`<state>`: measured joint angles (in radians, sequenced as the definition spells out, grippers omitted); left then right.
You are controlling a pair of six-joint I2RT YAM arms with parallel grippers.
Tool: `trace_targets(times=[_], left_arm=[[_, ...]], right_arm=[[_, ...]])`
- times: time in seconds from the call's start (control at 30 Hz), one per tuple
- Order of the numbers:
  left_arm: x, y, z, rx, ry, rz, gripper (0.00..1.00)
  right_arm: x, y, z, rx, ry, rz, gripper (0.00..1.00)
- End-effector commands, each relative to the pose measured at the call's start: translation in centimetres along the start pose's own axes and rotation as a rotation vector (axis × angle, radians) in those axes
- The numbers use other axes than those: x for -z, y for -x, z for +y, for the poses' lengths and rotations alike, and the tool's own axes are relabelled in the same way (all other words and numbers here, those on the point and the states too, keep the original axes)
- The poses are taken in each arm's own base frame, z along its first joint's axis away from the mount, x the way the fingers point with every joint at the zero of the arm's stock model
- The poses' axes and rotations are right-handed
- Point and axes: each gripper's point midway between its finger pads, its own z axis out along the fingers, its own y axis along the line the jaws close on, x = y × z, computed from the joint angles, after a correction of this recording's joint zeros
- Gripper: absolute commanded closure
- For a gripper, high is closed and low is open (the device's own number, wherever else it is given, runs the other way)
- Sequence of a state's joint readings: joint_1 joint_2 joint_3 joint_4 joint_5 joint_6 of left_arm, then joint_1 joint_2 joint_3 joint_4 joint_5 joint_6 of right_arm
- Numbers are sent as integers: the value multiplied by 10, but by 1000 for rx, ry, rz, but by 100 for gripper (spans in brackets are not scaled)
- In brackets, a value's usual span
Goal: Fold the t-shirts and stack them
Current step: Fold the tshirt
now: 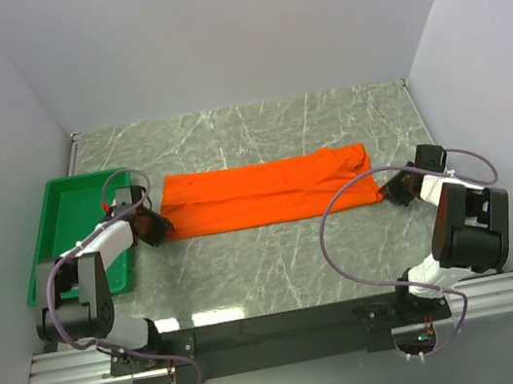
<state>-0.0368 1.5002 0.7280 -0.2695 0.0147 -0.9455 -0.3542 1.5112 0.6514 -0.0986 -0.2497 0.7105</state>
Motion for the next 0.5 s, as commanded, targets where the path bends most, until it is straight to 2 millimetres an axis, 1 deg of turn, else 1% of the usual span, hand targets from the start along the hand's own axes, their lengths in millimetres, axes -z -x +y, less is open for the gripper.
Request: trace_targets(times=[0.0,0.03,0.07,0.1,0.13,0.2,0.23,0.27,0.3,0.33,0.37,0.4,0.43,0.47], left_arm=[[9,-17,34,0,104,46,63],[13,-14,29,0,89,35,62],[21,-8,21,2,63,14,59],[26,-7,14,3,37,15,58],[30,-4,9,2,20,7,57],[42,2,-4,0,-26,-6,51],[46,3,-8,-3,-40,-11,48],[54,8,-15,-7,-65,-28,46],[57,10,-17,-10,-71,-39,45],[60,12,-19,-13,-79,-51,44],[61,16,-21,-19,-86,-65,44],[60,18,-22,-24,-87,-78,44],[59,19,-23,-27,-87,-78,44],[57,21,-24,-37,-84,-80,45]], right_arm=[[11,33,-3,40,-62,-108,64],[18,39,4,48,-44,-132,61],[23,41,8,48,-39,-140,58],[27,45,16,55,-20,-154,55],[36,49,24,63,5,-179,54],[44,49,36,69,50,-209,52],[54,51,47,78,102,-236,52],[60,49,65,100,194,-241,51],[61,41,68,110,235,-223,51],[64,33,77,128,283,-210,51],[62,23,80,131,304,-177,51],[62,15,89,151,357,-143,51],[53,3,89,157,351,-89,51],[49,-4,89,162,352,-53,52]])
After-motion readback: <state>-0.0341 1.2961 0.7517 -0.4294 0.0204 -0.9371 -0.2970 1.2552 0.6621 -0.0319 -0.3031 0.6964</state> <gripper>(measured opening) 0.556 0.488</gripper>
